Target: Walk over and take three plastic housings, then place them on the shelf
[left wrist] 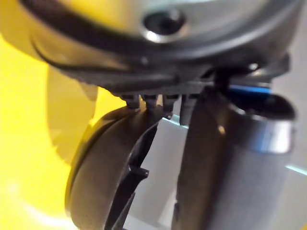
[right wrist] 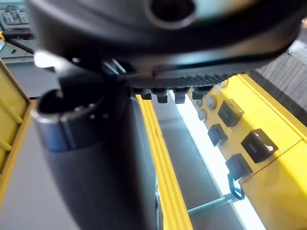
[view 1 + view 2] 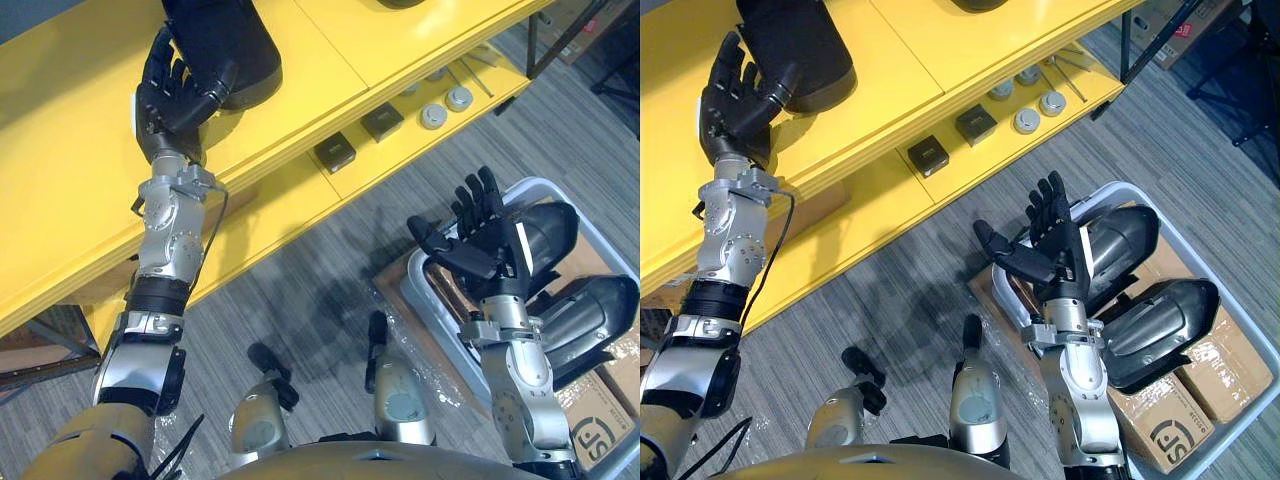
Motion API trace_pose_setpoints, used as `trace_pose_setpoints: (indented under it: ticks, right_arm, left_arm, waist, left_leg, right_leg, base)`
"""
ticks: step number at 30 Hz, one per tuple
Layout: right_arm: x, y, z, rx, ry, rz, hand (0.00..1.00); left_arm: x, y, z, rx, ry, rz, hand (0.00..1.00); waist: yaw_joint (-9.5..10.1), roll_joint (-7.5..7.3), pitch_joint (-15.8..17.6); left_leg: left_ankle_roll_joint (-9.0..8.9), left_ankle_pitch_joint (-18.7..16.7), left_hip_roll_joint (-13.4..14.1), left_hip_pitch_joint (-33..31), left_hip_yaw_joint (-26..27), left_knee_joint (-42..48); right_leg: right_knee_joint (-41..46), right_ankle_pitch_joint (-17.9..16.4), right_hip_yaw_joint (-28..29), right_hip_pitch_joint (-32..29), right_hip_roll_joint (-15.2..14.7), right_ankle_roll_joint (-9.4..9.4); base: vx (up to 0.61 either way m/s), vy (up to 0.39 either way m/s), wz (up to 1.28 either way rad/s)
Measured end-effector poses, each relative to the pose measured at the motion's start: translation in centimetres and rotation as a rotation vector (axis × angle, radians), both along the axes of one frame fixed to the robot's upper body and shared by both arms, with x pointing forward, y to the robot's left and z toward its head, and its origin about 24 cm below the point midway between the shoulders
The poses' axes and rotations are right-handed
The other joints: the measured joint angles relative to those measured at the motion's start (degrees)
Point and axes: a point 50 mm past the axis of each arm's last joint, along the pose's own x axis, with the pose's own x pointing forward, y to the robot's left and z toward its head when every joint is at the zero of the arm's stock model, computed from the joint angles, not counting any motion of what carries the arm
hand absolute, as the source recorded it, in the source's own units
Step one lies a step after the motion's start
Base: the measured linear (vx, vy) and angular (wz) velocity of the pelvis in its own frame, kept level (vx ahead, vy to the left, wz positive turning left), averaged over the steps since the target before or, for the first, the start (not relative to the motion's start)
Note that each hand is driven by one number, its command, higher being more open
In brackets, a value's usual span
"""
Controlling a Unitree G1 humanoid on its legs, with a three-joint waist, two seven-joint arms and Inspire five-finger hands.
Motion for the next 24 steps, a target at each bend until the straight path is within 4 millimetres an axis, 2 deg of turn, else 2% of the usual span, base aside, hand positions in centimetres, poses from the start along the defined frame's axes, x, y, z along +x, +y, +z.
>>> trace_pose_setpoints:
  ticks: [8, 20, 22, 24]
  right_arm:
    - [0.0, 0.5, -0.2, 0.014, 0.013, -0.002, 1.00]
    - [-0.7, 0.8, -1.0, 0.016, 0.050, 0.012, 1.00]
    - [-0.7, 0.8, -1.0, 0.012, 0.043, 0.027, 1.00]
    - [-0.9, 0.9, -0.8, -0.011, 0.021, 0.039, 1.00]
  left_arm:
    - [0.1, -0.4, 0.0, 0.008, 0.010, -0.009, 1.00]
    - [0.0, -0.1, -0.2, 0.020, 0.036, 0.070, 1.00]
    - [-0.5, 0.3, -0.3, 0.022, 0.032, 0.110, 1.00]
    - [-2.1, 0.6, -0.8, -0.012, -0.006, 0.173, 1.00]
  waist:
    - [-0.59, -0.04, 0.0]
    - [-1.01, -0.12, -0.2]
    - [-1.14, -0.08, -0.3]
    - [-1.16, 0.10, -0.4]
  left_leg:
    - [0.01, 0.0, 0.0, 0.1, 0.0, 0.0]
    - [0.01, 0.0, 0.0, 0.8, -0.1, -0.1]
    - [0.01, 0.0, -0.1, 1.4, -0.1, -0.3]
    - [-0.15, 0.2, -0.3, 2.9, 0.0, -1.3]
  right_leg:
    - [0.0, 0.0, -0.1, 0.2, 0.0, 0.00]
    - [-0.2, 0.0, -0.2, 1.0, 0.0, -0.02]
    - [-0.3, 0.0, -0.2, 1.4, 0.0, -0.01]
    - [-0.7, 0.0, -0.4, 2.8, 0.1, -0.01]
  base:
    - [0.00, 0.000, 0.00]
    - [0.00, 0.000, 0.00]
    - [0.00, 0.004, -0.04]
    - [0.02, 0.003, 0.01]
